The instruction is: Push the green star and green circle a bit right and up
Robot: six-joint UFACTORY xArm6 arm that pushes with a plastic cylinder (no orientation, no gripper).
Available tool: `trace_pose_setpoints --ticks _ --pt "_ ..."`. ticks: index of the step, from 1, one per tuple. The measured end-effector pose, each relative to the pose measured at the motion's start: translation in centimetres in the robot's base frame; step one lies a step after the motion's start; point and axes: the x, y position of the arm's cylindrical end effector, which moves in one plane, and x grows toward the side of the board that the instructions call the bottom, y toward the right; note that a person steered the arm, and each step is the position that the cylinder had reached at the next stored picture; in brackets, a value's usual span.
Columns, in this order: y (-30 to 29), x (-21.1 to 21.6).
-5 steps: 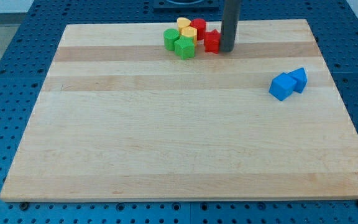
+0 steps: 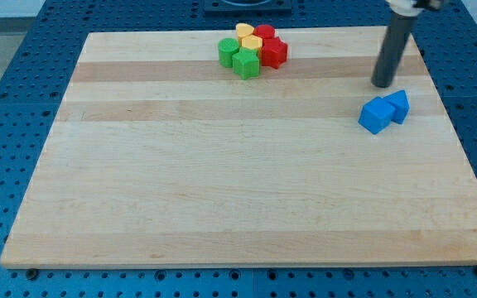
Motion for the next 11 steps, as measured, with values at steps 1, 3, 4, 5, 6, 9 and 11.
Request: trace_pose_setpoints --ticks 1,3,4,5,6,9,11 --pt "2.7 2.1" --pt "0.4 6.1" --pt "-2.3 6.0" --pt "-5.1 5.8" --pt "-5.5 5.3" --pt "-5.5 0.0" --pt "-7.3 -2.0"
